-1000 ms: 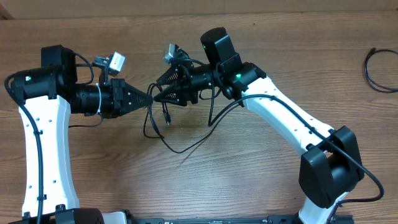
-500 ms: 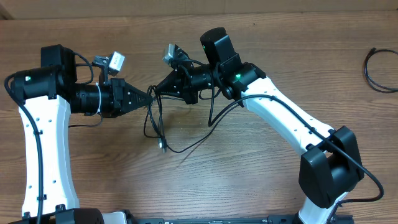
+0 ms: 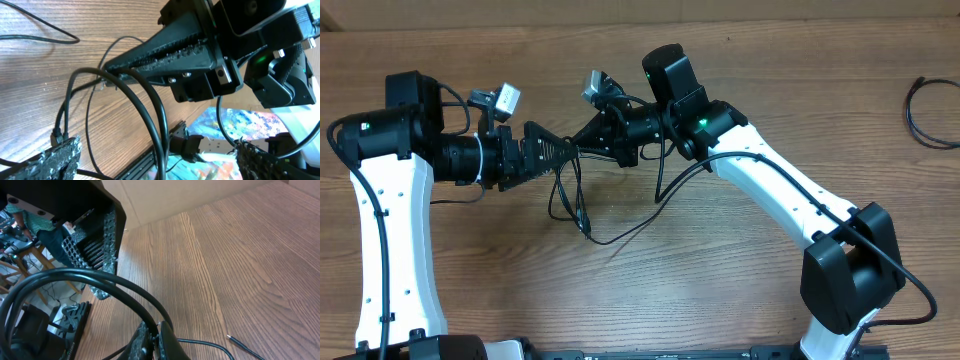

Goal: Untangle cables

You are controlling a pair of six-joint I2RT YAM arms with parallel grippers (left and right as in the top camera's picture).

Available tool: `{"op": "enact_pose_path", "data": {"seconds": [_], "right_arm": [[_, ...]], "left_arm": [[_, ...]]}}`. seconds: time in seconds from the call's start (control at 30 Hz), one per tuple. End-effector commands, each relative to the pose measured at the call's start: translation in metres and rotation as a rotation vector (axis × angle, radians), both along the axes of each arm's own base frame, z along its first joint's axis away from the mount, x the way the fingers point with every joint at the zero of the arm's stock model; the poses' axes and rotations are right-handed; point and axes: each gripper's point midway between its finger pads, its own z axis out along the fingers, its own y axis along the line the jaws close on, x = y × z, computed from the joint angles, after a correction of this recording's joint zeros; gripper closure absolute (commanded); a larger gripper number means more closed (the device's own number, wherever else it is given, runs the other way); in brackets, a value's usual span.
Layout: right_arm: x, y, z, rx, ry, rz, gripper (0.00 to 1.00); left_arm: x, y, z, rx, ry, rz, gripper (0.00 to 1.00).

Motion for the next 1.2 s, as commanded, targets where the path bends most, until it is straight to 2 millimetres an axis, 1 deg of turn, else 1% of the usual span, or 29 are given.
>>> {"op": "enact_pose_path", "data": {"seconds": [0.0,0.07,0.13,0.2,0.3,0.37,0.4,0.43,0.53,0.63,0.73,0.83,0.97,1.07,1.1,1.17], "right_arm": [[0.004,-0.002,-0.003,-0.003,0.008,-0.009,0.96],[0.006,-0.005,-0.004,-0.005,0.012,-0.016,0.96],[0.013,-0.012,-0.005,-0.012,0.025,-0.037,0.96],[0.022,-0.022,-0.006,-0.017,0.058,-0.073,0.96],[0.044,-0.045,-0.007,-0.019,0.115,-0.151,0.96],[0.052,-0.057,-0.005,-0.010,0.146,-0.177,0.96],[0.055,-0.062,-0.004,-0.004,0.160,-0.184,0.96],[0.058,-0.068,-0.004,0.001,0.173,-0.188,0.96],[0.060,-0.075,-0.003,0.008,0.186,-0.191,0.96],[0.056,-0.076,0.001,0.029,0.198,-0.160,0.96],[0.048,-0.074,0.007,0.058,0.208,-0.110,0.96],[0.040,-0.073,0.012,0.083,0.221,-0.064,0.96],[0.031,-0.073,0.019,0.113,0.238,-0.009,0.96],[0.023,-0.073,0.027,0.147,0.244,0.047,0.96],[0.019,-0.073,0.031,0.164,0.244,0.074,0.96],[0.019,-0.073,0.032,0.167,0.248,0.080,0.96]], "left_arm": [[0.002,0.003,-0.002,0.023,-0.007,0.006,0.00],[0.003,0.006,-0.006,0.046,-0.008,0.010,0.00],[0.004,0.010,-0.011,0.085,-0.008,0.015,0.01],[0.006,0.014,-0.015,0.119,-0.009,0.020,0.00],[0.008,0.019,-0.020,0.159,-0.013,0.027,0.00],[0.012,0.022,-0.021,0.181,-0.033,0.031,0.00],[0.015,0.022,-0.021,0.185,-0.049,0.032,0.00],[0.023,0.024,-0.019,0.193,-0.094,0.033,0.01],[0.035,0.025,-0.015,0.240,-0.256,-0.037,0.00],[0.042,0.026,-0.012,0.285,-0.405,-0.120,0.00],[0.046,0.020,-0.002,0.289,-0.598,-0.235,0.00],[0.043,0.009,0.011,0.255,-0.806,-0.358,0.00],[0.039,-0.002,0.023,0.199,-0.973,-0.438,0.00],[0.037,-0.008,0.020,0.150,-1.085,-0.490,0.00],[0.040,-0.010,0.014,0.109,-1.108,-0.494,0.01],[0.047,-0.010,0.002,0.070,-1.089,-0.484,0.01]]}}
